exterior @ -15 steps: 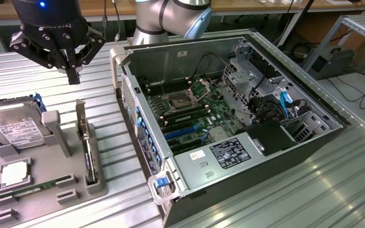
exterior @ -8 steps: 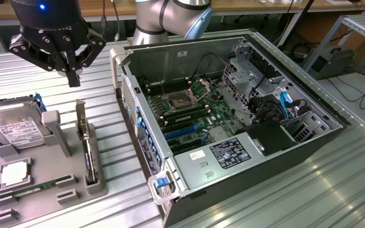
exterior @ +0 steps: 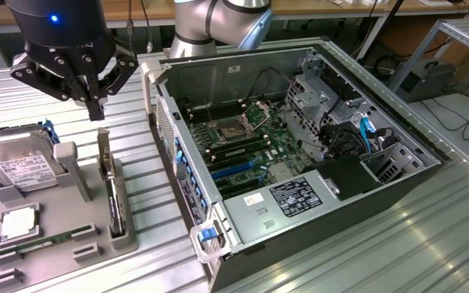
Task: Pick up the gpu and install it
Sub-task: 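Reach for the gpu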
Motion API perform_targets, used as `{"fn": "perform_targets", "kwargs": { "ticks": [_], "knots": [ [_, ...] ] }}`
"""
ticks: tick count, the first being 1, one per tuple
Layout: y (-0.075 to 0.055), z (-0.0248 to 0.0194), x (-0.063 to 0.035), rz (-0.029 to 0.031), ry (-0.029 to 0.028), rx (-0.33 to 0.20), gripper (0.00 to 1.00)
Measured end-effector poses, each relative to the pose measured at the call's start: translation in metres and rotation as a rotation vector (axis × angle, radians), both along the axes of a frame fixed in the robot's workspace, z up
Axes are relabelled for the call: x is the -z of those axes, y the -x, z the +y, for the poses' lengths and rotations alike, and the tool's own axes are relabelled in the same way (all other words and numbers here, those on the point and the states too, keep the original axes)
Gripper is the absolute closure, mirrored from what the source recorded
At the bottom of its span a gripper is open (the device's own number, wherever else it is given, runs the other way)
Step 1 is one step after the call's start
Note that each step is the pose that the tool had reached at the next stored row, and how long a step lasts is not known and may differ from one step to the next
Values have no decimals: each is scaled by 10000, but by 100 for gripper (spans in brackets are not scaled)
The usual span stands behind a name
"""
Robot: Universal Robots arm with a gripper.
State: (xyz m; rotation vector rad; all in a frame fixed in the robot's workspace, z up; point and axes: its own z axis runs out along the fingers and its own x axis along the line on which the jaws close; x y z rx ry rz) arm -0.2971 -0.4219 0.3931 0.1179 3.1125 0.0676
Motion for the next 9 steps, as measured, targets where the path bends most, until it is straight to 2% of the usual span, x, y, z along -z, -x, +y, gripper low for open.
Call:
{"fn": "perform_targets", "kwargs": {
  "ticks": [1,2,4,5,9],
  "knots": [
    [1,-22,0,0,0,0,89],
    [4,-82,0,-1,-1,0,89],
    [7,-138,0,1,1,1,89],
    [10,-186,0,0,0,1,89],
    [16,-287,-1,1,1,0,89]
  ]
}}
